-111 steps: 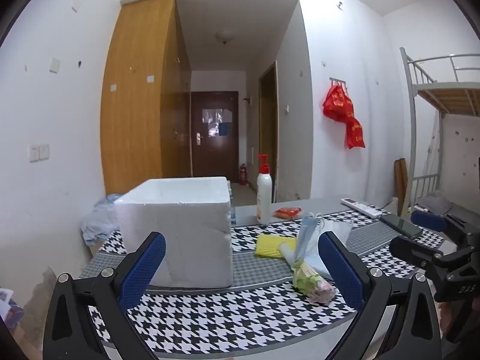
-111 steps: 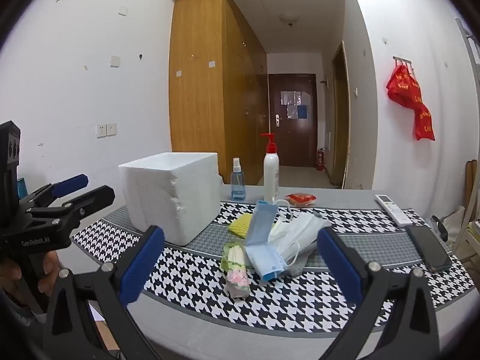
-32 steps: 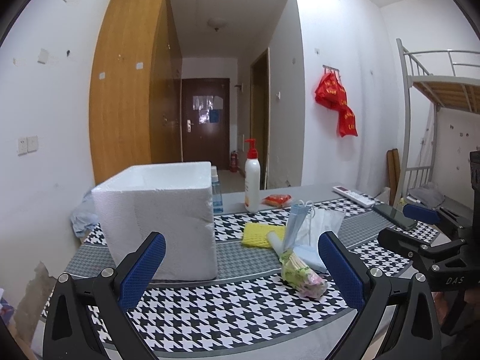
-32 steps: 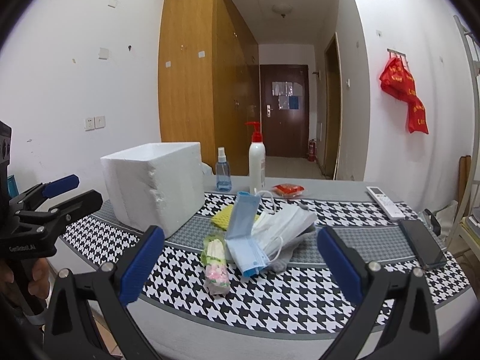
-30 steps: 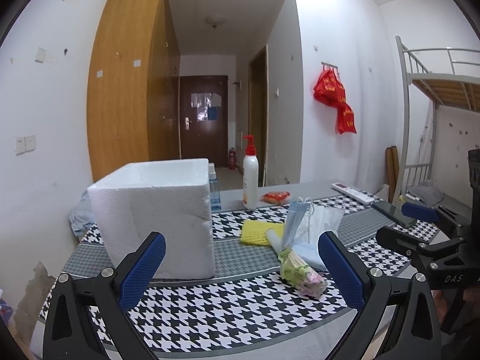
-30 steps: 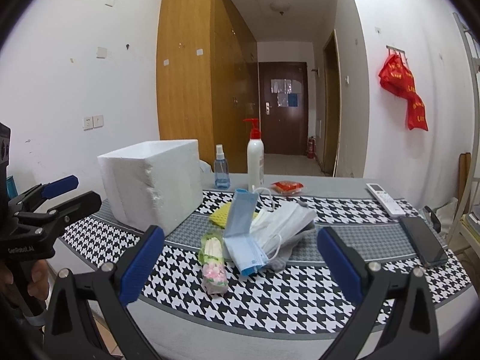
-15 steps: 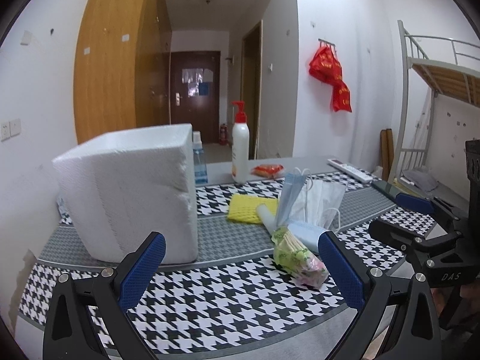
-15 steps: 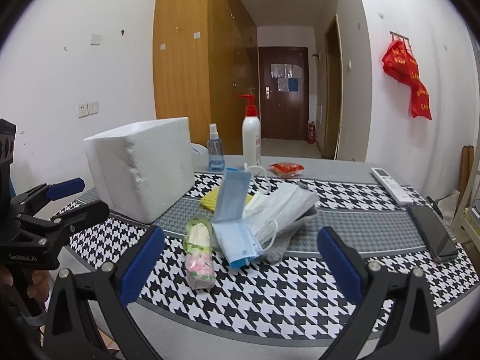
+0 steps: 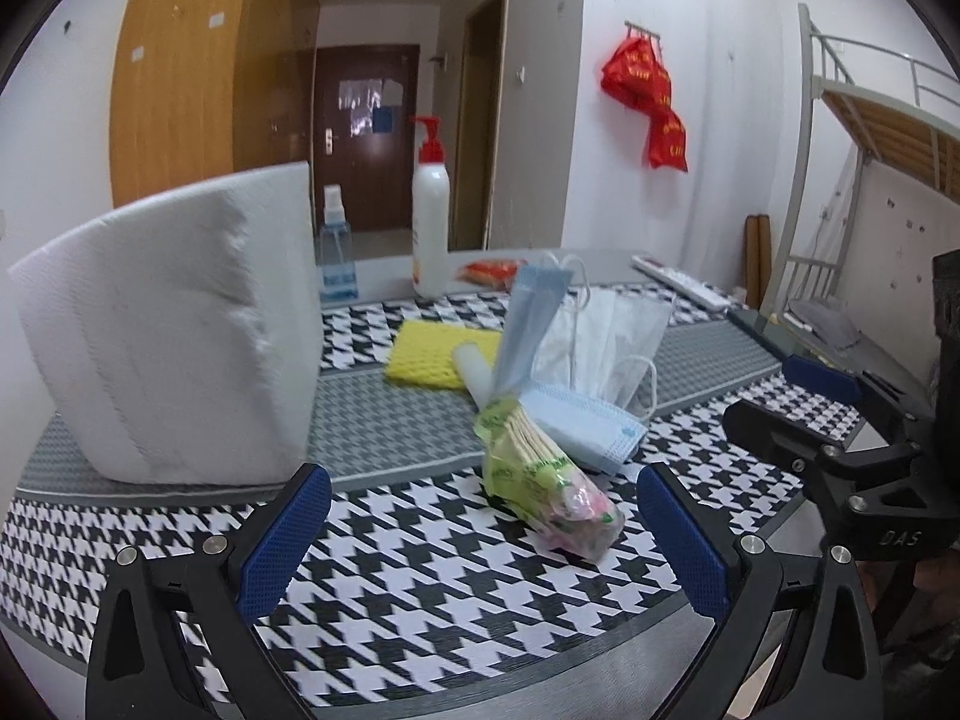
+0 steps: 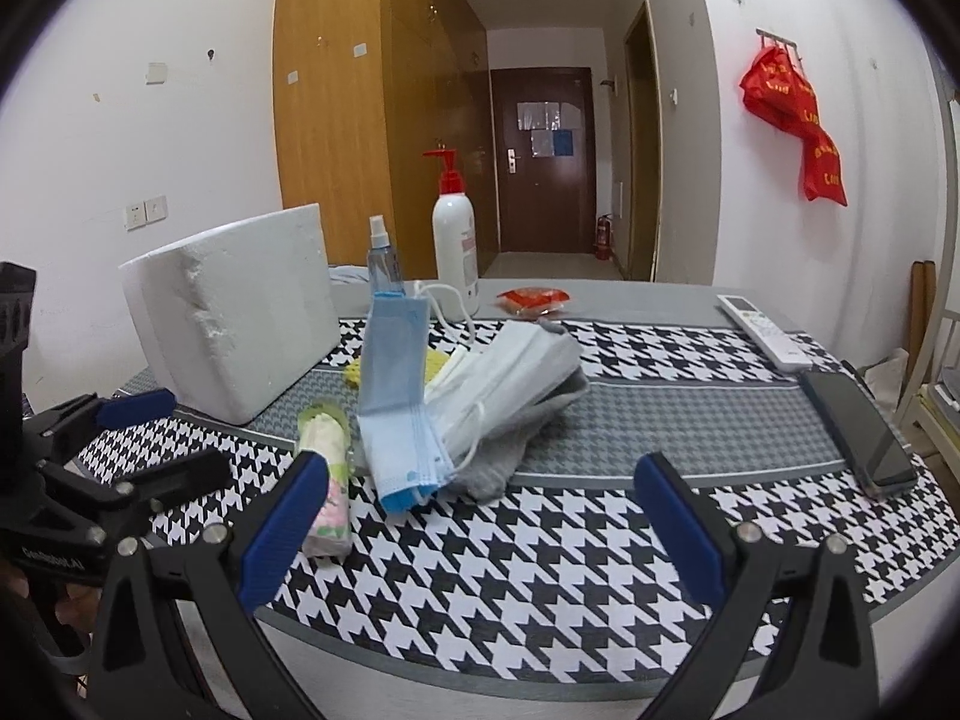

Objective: Organize soft objects
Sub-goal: 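Move the left tool to the green-and-pink tissue pack and close on it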

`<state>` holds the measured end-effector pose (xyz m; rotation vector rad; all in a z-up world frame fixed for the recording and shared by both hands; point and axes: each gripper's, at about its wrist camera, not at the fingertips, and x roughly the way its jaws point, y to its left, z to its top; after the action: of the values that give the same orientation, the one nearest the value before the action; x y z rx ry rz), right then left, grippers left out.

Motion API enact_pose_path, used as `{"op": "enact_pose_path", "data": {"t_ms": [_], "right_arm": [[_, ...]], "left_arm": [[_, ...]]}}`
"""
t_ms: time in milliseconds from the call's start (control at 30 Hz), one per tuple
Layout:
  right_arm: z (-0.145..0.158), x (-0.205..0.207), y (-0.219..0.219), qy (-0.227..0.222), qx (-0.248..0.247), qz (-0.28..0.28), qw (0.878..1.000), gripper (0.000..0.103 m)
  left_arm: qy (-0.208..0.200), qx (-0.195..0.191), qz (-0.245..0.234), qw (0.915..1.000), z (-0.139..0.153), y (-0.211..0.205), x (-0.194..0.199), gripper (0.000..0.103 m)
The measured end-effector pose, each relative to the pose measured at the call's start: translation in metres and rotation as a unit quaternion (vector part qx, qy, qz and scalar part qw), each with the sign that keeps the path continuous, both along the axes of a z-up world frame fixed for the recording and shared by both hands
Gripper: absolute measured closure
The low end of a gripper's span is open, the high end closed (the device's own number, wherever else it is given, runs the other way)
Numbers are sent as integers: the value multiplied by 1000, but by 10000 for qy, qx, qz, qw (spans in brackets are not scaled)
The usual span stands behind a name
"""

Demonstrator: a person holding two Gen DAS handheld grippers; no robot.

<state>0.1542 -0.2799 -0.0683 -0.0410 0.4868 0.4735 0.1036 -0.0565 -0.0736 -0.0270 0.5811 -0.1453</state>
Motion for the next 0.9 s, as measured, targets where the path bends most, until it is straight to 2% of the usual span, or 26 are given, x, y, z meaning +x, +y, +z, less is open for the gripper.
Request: {"op": "enact_pose_path", "data": {"t_ms": [467,667,733,900], "right_arm": [[-9,15,-15,134,89,-78,9998,0],[-9,15,-16,117,96,-36,9999,0],[-10,15,-16,117,85,4,9999,0],[-9,15,-18,183,226,294,9991,0]], "left_arm": [[594,-101,18,9982,-21,-23,30,1],[802,-2,316,9963,-28,-24,42,10],[932,-12,341,9951,-31,-26,48,14],[936,10,302,9951,-31,-31,47,21]]}}
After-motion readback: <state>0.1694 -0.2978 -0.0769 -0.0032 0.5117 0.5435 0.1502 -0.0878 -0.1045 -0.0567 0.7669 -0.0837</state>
